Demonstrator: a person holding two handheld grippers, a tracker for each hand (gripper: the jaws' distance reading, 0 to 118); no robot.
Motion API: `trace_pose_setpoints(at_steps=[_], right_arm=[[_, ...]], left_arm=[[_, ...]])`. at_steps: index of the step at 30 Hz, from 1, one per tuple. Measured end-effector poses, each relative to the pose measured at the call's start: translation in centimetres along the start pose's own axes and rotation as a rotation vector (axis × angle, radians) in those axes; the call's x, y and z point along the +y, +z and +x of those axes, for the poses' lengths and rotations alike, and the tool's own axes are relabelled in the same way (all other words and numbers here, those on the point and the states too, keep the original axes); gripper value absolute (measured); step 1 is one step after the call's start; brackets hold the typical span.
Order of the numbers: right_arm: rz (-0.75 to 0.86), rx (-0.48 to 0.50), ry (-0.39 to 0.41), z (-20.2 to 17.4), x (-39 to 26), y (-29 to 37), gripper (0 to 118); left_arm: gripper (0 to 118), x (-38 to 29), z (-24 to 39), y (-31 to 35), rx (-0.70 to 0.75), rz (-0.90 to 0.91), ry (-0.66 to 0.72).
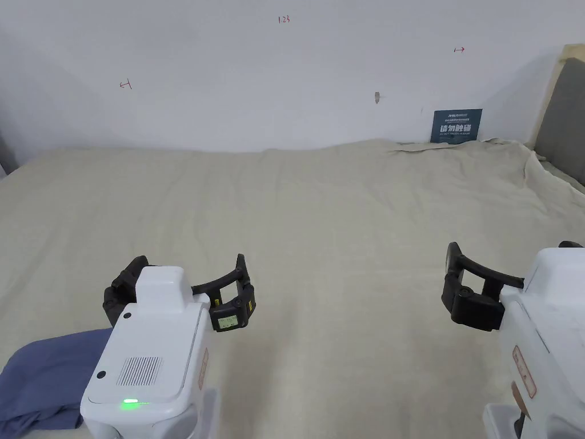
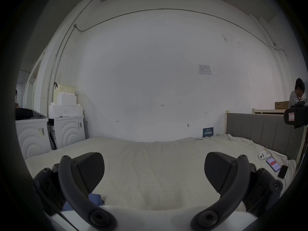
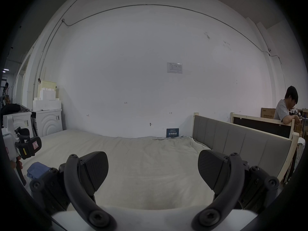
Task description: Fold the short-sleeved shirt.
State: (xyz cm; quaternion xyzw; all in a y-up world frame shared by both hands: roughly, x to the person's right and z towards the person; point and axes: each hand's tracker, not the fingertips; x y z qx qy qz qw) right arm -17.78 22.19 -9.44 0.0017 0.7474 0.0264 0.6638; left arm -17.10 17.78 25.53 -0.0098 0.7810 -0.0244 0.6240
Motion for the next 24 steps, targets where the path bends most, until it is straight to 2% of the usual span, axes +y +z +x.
trace_pose_setpoints(at_steps=[24], right_arm=[[-0.026,0.020,0.002,-0.25,0.18,-0.26,109]], left_arm=[[118,-0.04,-0.19,0.00,-0.002,-0.008,-0.008]])
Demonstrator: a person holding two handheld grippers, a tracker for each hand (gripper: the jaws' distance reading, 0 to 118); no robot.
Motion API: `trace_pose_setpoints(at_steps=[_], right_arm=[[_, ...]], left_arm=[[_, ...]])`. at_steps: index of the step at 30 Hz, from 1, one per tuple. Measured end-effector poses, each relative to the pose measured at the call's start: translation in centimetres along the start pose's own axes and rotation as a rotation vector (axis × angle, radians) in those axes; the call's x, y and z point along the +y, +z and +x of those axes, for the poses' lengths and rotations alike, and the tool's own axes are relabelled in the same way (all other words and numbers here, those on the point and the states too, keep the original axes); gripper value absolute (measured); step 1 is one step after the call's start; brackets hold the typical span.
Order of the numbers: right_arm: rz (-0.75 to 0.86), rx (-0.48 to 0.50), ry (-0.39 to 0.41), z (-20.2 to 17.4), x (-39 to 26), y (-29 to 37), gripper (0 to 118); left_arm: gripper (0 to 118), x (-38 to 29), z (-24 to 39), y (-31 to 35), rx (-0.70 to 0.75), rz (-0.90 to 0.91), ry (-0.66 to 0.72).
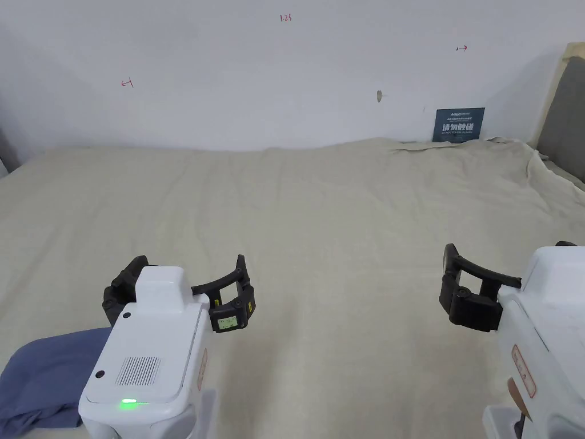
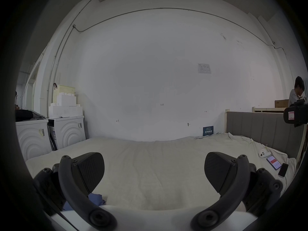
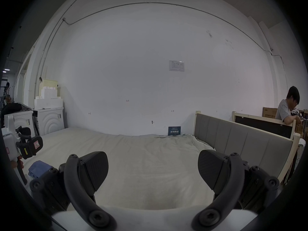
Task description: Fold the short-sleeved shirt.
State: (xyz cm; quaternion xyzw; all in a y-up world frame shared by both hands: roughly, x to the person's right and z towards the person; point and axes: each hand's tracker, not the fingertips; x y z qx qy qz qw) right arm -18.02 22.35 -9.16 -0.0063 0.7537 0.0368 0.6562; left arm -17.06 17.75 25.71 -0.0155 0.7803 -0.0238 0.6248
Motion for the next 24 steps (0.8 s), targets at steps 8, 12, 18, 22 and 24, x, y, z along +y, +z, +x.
trace_pose_setpoints(at_steps=[8,12,18,22,24], right_arm=[[-0.094,0.030,-0.082,0.1,0.8,-0.4,109],[-0.254,-0.021,-0.145,-0.2,2.3,-0.8,109],[-0.406,-0.101,-0.185,-0.9,3.2,-1.4,109],[-0.388,-0.126,-0.176,-1.6,3.1,-1.1,109],[-0.386,-0.134,-0.155,-1.8,3.2,-1.1,109]], left_arm=[[118,0.1,-0.1,0.0,-0.004,-0.005,-0.002],[118,0.1,-0.3,-0.1,0.001,-0.010,0.006],[118,0.3,-0.4,0.1,0.006,-0.004,0.013],[118,0.4,-0.4,0.1,0.004,-0.003,0.005],[118,0.4,-0.5,0.1,0.006,-0.002,0.006]])
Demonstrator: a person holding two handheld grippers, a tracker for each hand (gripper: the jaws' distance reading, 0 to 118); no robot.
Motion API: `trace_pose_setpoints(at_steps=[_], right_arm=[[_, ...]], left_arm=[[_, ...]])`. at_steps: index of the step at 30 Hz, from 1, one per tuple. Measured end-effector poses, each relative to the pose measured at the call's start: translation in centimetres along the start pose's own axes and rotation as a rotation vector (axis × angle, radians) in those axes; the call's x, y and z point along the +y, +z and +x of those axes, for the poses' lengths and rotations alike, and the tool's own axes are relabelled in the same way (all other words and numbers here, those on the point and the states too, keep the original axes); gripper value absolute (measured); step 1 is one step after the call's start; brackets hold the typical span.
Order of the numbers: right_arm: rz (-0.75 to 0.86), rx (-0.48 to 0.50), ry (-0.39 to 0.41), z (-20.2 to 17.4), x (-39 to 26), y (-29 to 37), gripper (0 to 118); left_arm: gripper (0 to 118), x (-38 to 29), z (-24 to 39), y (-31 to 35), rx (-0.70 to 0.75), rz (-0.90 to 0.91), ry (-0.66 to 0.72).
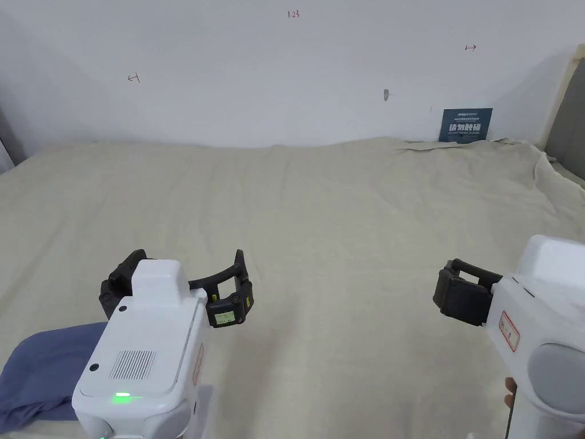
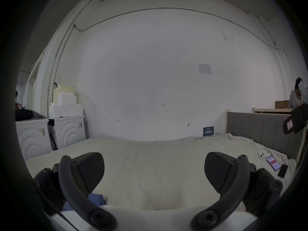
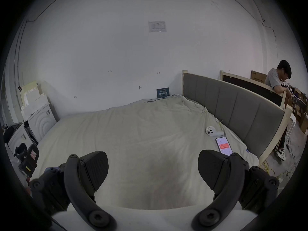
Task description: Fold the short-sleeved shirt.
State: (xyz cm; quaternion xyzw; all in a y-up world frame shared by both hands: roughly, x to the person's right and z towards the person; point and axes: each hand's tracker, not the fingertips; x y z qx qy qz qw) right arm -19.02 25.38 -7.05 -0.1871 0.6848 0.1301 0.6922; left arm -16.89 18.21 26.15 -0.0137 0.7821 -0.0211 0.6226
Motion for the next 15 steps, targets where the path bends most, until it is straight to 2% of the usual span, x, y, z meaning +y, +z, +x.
trace_pose_setpoints(at_steps=[7,15], right_arm=[[0.060,-0.006,0.040,-0.1,0.0,0.4,109],[0.045,0.023,-0.013,1.0,0.0,-0.2,109]], left_arm=[[118,0.0,-0.2,0.0,0.002,0.002,0.002],[118,0.1,-0.1,0.1,0.002,0.005,0.004]])
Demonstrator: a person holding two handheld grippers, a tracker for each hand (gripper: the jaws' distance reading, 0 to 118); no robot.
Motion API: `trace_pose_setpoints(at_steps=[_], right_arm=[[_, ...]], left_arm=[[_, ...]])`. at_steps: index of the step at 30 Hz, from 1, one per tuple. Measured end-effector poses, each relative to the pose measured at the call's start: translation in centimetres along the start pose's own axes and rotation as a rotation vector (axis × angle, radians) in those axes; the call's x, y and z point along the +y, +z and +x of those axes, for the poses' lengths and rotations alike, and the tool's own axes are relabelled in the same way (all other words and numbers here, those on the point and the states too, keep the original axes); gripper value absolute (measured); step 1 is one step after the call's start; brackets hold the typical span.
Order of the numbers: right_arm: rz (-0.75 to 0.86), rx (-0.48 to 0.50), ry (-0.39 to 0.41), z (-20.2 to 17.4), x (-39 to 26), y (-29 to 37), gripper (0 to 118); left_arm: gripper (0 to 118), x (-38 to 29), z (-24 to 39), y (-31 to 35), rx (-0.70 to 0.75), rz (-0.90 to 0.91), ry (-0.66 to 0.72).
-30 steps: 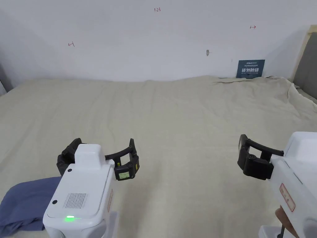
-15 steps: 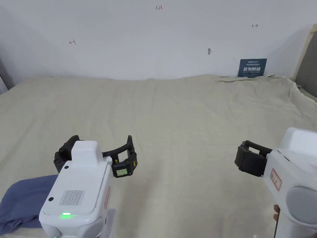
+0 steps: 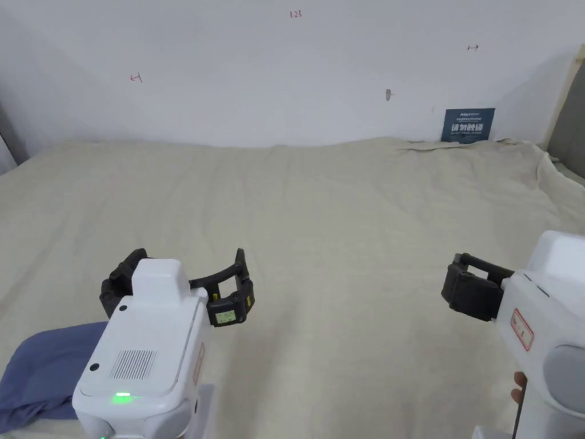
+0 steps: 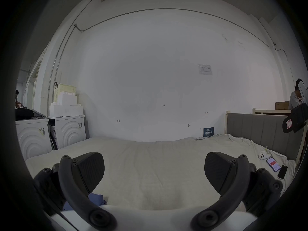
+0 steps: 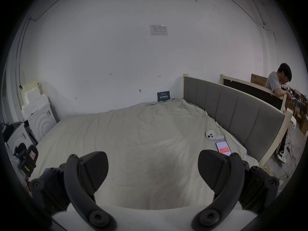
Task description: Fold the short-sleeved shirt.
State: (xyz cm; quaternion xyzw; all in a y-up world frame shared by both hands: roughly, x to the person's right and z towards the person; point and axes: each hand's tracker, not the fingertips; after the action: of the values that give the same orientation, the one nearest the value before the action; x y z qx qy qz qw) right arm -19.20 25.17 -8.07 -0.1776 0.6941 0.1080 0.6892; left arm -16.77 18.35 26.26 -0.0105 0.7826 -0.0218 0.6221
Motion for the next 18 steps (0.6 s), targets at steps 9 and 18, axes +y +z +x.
trace_pose_setpoints(at_steps=[9,18], right_arm=[[0.310,0.062,0.075,1.1,-2.2,-0.2,109],[0.368,0.014,0.109,1.1,-3.4,-1.2,109]], left_arm=[[118,0.0,0.0,0.1,0.002,0.005,0.001],[118,0.0,0.1,0.2,0.003,0.017,0.012]])
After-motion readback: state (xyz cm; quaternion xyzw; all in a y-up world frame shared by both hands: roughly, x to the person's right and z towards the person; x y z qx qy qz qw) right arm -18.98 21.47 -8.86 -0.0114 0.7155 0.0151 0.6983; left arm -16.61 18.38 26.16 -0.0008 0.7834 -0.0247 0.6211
